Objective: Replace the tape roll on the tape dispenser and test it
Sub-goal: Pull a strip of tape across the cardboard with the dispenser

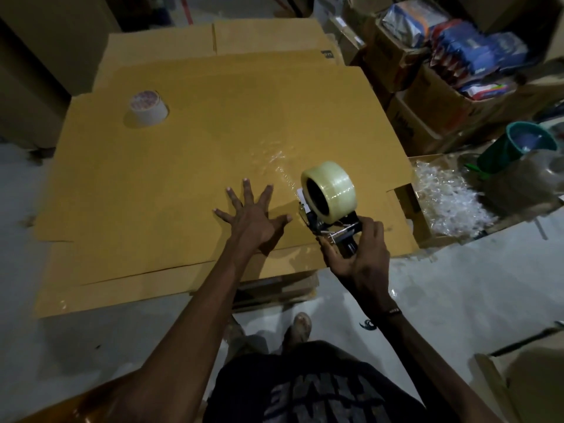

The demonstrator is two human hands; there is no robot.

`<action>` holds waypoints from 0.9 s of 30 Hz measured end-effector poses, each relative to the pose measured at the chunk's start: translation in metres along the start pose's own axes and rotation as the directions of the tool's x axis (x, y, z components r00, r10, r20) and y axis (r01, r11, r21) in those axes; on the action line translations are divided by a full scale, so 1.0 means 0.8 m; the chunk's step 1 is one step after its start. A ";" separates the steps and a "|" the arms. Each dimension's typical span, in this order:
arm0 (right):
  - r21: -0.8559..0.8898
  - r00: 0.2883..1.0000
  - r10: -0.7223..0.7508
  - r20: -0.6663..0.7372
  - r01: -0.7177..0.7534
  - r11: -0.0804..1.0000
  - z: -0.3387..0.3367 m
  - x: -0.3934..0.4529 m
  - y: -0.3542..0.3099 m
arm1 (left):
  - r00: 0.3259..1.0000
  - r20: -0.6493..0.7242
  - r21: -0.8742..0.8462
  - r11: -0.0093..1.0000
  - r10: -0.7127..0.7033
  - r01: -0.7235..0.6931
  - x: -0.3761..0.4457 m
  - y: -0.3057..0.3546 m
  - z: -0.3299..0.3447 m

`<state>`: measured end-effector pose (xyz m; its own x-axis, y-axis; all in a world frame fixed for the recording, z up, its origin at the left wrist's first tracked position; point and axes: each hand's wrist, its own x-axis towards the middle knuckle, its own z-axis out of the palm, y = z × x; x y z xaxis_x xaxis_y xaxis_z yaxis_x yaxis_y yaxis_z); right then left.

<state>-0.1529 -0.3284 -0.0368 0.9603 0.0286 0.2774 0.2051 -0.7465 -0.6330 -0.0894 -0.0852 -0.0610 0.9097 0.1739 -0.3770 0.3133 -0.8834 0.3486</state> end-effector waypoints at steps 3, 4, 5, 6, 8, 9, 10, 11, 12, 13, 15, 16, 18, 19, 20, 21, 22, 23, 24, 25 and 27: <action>0.037 1.000 0.012 0.006 -0.012 0.999 -0.003 0.000 0.001 | 0.999 -0.026 -0.005 1.000 0.030 -0.031 -0.025 0.012 0.023; 0.036 1.000 0.007 0.008 -0.007 0.999 -0.004 -0.002 0.002 | 0.999 -0.035 -0.008 1.000 0.025 -0.025 -0.029 0.013 0.028; 0.031 1.000 -0.001 0.009 0.001 1.000 -0.005 -0.006 0.003 | 0.999 -0.038 -0.010 1.000 0.014 -0.015 -0.031 0.014 0.030; 0.022 1.000 -0.007 0.009 0.007 1.000 -0.006 -0.010 0.004 | 0.999 -0.038 -0.010 1.000 0.007 -0.007 -0.032 0.015 0.030; 0.014 1.000 -0.005 0.008 0.005 1.000 -0.010 -0.019 0.006 | 0.999 -0.033 0.001 1.000 0.010 -0.010 -0.032 0.013 0.028; 0.006 1.000 -0.001 0.004 0.001 1.000 -0.014 -0.025 0.009 | 1.000 -0.025 0.005 1.000 0.017 -0.017 -0.031 0.013 0.026; -0.010 1.000 0.005 -0.001 -0.005 1.000 -0.019 -0.033 0.011 | 1.000 -0.013 0.007 1.000 0.021 -0.021 -0.028 0.013 0.024; -0.026 1.000 0.016 -0.006 -0.016 1.000 -0.025 -0.044 0.013 | 1.000 0.000 0.012 1.000 0.023 -0.023 -0.026 0.012 0.023; -0.042 0.999 0.031 -0.011 -0.031 0.999 -0.031 -0.057 0.015 | 1.000 0.013 0.018 1.000 0.024 -0.024 -0.024 0.012 0.022; -0.053 0.999 0.053 -0.010 -0.054 0.997 -0.038 -0.070 0.016 | 1.000 0.023 0.020 1.000 0.019 -0.019 -0.023 0.013 0.021; -0.053 0.992 0.126 -0.011 -0.126 0.991 -0.051 -0.098 0.020 | 0.999 0.037 0.015 1.000 0.007 -0.008 -0.025 0.016 0.022; -0.048 0.988 0.153 -0.016 -0.154 0.987 -0.058 -0.110 0.023 | 0.999 0.032 0.011 1.000 0.004 -0.005 -0.026 0.017 0.022; -0.049 0.984 0.178 -0.027 -0.179 0.983 -0.069 -0.129 0.029 | 1.000 0.017 0.010 1.000 0.009 -0.009 -0.027 0.018 0.023; -0.051 0.982 0.188 -0.023 -0.189 0.981 -0.074 -0.136 0.032 | 1.000 0.016 0.011 1.000 0.014 -0.014 -0.027 0.018 0.022; -0.055 0.980 0.200 -0.013 -0.201 0.978 -0.079 -0.142 0.034 | 1.000 0.017 0.010 1.000 0.019 -0.019 -0.027 0.018 0.021; -0.062 0.977 0.212 -0.002 -0.212 0.975 -0.083 -0.149 0.035 | 0.999 0.019 0.006 1.000 0.025 -0.025 -0.027 0.018 0.022; -0.068 0.976 0.220 0.006 -0.219 0.973 -0.086 -0.154 0.035 | 0.999 0.018 0.001 1.000 0.031 -0.031 -0.028 0.017 0.023; -0.073 0.975 0.222 0.012 -0.221 0.973 -0.087 -0.156 0.035 | 0.999 0.014 -0.002 0.999 0.035 -0.035 -0.028 0.017 0.023; -0.078 0.975 0.222 0.015 -0.220 0.972 -0.089 -0.157 0.035 | 0.999 0.012 -0.001 0.999 0.039 -0.039 -0.028 0.017 0.024; -0.080 0.975 0.223 0.019 -0.221 0.972 -0.090 -0.157 0.035 | 0.999 0.012 0.001 0.999 0.036 -0.036 -0.028 0.016 0.024; -0.079 0.974 0.225 0.030 -0.222 0.972 -0.092 -0.156 0.033 | 1.000 0.014 0.001 1.000 0.022 -0.022 -0.027 0.017 0.023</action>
<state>-0.2811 -0.4003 -0.0349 0.9871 -0.1202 0.1061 -0.0289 -0.7843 -0.6197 -0.1097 -0.1091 -0.0638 0.9125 0.1479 -0.3813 0.2926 -0.8875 0.3561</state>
